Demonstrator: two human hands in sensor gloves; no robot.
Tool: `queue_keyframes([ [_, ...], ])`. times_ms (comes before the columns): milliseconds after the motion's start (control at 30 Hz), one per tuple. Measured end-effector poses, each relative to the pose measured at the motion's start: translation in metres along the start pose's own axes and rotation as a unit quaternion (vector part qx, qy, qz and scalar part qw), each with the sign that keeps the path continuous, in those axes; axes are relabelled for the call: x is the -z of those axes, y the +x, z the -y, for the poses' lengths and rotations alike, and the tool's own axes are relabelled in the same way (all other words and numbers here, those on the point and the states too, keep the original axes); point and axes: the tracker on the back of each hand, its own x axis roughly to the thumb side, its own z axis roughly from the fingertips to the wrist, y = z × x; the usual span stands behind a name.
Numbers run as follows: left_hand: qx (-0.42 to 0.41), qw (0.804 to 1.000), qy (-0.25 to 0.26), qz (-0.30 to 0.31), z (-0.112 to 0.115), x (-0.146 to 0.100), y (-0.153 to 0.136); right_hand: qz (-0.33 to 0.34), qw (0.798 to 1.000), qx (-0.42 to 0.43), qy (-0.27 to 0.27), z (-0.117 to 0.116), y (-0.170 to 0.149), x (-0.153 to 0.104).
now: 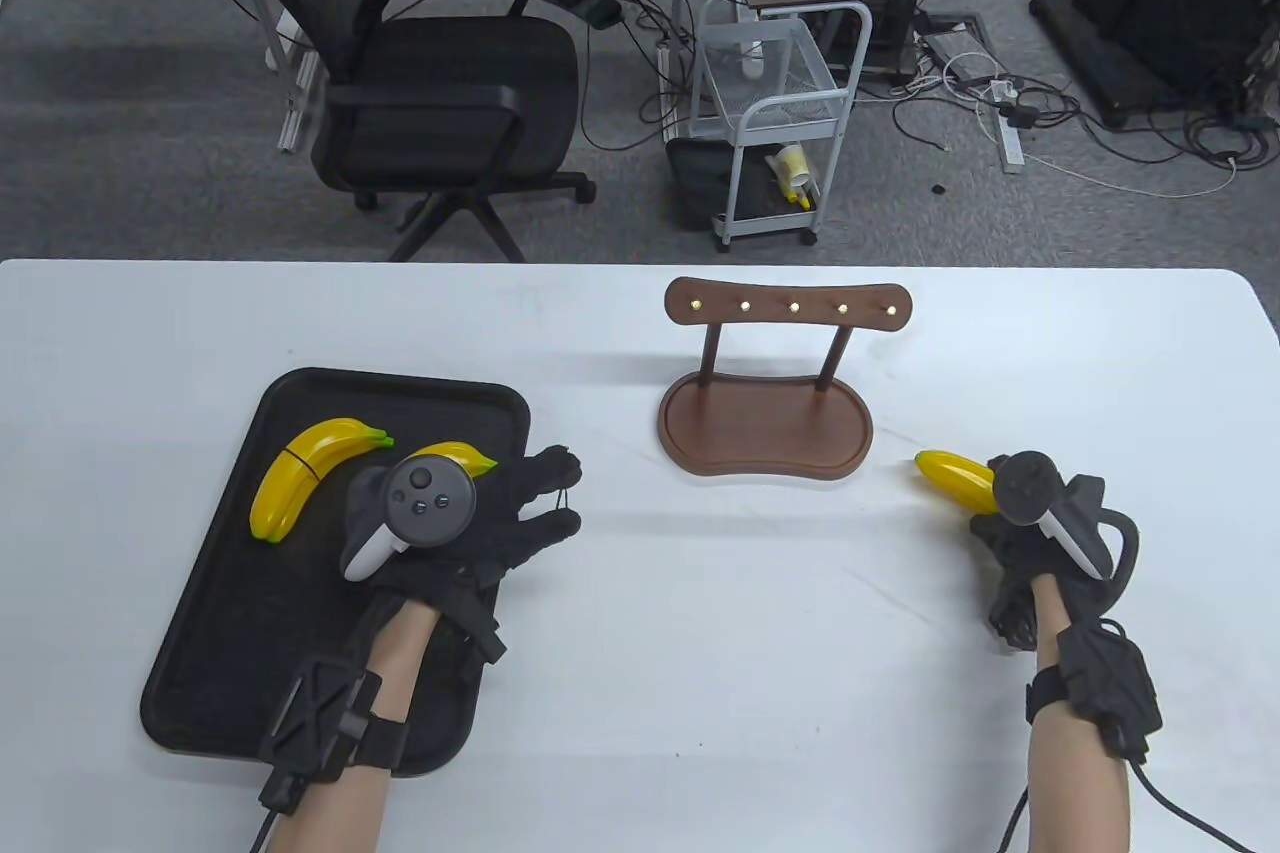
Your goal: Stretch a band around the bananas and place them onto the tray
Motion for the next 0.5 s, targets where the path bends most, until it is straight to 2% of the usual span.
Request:
queue_keyframes([
  [300,-0.003,1.000,-0.005,-0.001,0.002,0.000,0.000,-0.004,0.999,0.043,-0.011,0.002,-0.005,-0.006],
  [500,-0.008,1.000,-0.002,-0.004,0.001,0.000,-0.001,0.030,0.998,0.054,-0.025,0.019,0.010,-0.016],
])
